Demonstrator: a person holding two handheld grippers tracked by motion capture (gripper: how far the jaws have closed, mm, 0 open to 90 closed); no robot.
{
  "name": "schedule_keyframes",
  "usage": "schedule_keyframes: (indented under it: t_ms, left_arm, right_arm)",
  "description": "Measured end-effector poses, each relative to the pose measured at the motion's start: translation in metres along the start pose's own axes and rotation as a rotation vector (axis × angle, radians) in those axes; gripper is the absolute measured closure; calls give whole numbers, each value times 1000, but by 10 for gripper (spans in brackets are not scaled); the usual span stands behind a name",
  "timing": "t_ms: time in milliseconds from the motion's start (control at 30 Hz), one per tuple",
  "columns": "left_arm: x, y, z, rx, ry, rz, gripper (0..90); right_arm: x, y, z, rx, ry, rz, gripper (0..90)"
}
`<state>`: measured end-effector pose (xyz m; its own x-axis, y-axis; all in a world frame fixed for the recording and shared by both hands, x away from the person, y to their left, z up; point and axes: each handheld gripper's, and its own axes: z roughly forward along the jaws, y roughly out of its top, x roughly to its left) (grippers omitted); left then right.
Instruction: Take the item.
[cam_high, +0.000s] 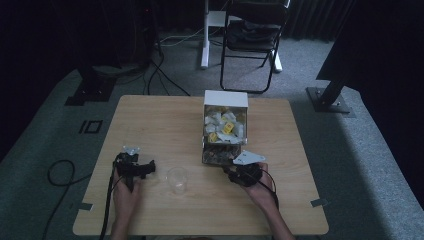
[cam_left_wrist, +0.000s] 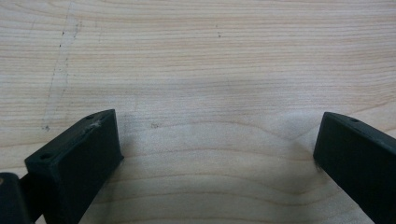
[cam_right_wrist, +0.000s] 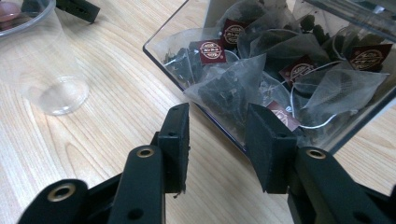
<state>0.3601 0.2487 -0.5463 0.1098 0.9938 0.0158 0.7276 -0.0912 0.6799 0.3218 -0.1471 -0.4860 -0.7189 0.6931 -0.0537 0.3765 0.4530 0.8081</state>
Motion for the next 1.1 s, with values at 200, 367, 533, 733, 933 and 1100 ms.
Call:
schedule_keyframes:
  t_ms: [200, 367, 533, 733, 933, 1100]
  left_arm:
    - [0, 0, 0, 0, 1, 0, 12]
    - [0, 0, 0, 0, 1, 0, 12]
    - [0, 0, 0, 0, 1, 0, 12]
    - [0, 0, 0, 0, 1, 0, 12]
    - [0, 0, 0, 0, 1, -1, 12]
    - [0, 0, 0, 0, 1, 0, 12]
  right_arm:
    - [2, 4, -2, -67, -45, 38, 598]
    - [2, 13, 6, -85, -78, 83, 567]
    - [5, 16, 16, -87, -102, 96, 563]
    - [9, 16, 19, -64, -103, 85, 628]
    - [10, 15, 18, -65, -102, 78, 811]
    - [10, 15, 14, -77, -107, 75, 900]
